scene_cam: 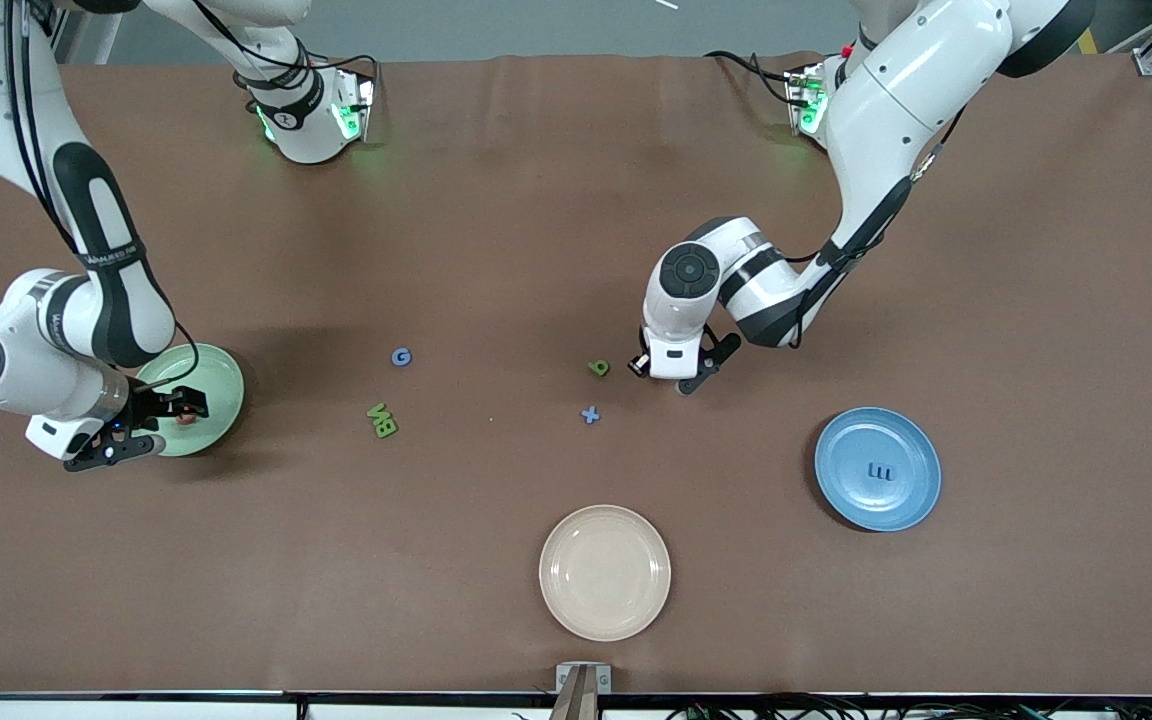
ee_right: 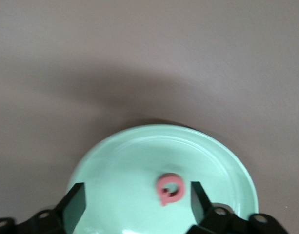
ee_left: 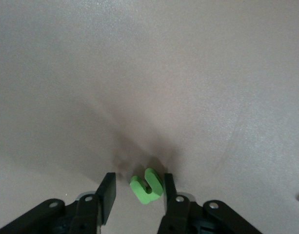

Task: Sort upper and lower case letters into plates
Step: 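Place the pink Q on the green plate while the left gripper grasps the u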

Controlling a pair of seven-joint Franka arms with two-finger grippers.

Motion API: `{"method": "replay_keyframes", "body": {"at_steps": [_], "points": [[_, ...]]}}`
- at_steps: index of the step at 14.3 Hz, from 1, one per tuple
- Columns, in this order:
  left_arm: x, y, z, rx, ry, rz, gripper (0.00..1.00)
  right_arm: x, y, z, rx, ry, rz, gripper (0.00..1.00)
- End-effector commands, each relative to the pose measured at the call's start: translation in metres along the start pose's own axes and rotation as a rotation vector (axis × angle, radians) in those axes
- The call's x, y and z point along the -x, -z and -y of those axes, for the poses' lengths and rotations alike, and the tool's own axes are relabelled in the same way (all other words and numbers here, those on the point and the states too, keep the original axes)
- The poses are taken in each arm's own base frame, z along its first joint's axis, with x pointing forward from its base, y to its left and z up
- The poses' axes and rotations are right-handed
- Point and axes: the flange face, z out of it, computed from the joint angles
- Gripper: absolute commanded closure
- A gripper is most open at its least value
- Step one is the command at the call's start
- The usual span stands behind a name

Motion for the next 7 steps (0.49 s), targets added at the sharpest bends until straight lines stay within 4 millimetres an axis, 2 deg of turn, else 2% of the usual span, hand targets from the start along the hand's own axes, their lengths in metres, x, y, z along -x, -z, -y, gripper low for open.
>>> {"method": "replay_keyframes", "body": {"at_steps": [1,2,5,6,7], "points": [[0.001,-0.006,0.000,0.008,0.012,-0.001,0.60,-0.017,0.038,0.067,-0.002,0.062,0.005,0.00],[0.001,-0.006,0.000,0.009,0.010,-0.002,0.62,-0.026,0.040,0.091,0.000,0.071,-0.002,0.00],[0.001,-0.008,0.000,0.005,0.011,0.001,0.62,-0.049,0.038,0.162,0.000,0.120,-0.027,0.00],[0.001,-0.008,0.000,0.005,0.009,0.001,0.66,-0.055,0.038,0.188,-0.016,0.123,-0.052,0.00],[0.001,-0.008,0.000,0.006,0.003,0.001,0.76,-0.061,0.030,0.210,-0.020,0.141,-0.057,0.00]]}}
